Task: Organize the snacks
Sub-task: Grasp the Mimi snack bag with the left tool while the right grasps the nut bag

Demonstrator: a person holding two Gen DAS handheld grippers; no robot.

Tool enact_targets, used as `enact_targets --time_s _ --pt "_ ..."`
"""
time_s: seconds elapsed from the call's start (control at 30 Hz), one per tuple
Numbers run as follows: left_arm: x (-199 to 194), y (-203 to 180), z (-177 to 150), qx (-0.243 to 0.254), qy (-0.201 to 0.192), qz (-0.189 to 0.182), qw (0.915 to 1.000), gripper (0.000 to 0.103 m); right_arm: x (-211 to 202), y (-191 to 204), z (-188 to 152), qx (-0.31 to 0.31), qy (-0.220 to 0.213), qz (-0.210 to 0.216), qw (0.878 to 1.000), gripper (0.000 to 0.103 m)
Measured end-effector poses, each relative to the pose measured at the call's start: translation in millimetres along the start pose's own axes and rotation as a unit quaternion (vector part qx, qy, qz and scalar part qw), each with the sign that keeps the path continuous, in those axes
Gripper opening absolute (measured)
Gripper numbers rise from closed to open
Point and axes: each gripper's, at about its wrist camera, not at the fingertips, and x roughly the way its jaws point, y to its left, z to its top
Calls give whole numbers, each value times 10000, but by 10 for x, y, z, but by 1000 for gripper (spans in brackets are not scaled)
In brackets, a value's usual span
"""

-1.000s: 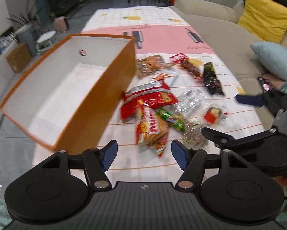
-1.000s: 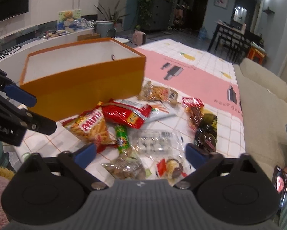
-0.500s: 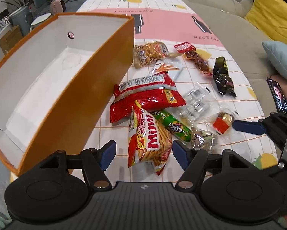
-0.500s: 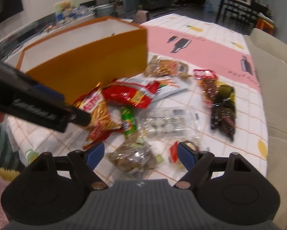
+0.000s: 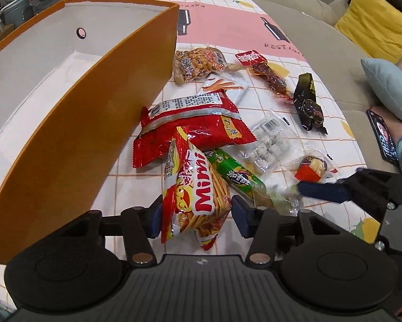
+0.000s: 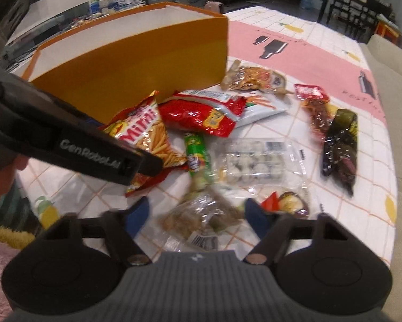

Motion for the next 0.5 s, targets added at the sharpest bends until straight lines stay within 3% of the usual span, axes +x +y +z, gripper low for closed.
enact_targets --time_s 0.07,0.2,0.5 --pt "-6 -3 -5 43 -24 44 10000 48 41 -41 -6 151 128 41 9998 53" --pt "-39 14 -28 -11 -71 70 9999 43 69 -59 -19 370 257 108 9989 37" --pt "-402 -13 -90 37 -399 -9 9992 42 -148 -2 -24 324 11 -11 9995 20"
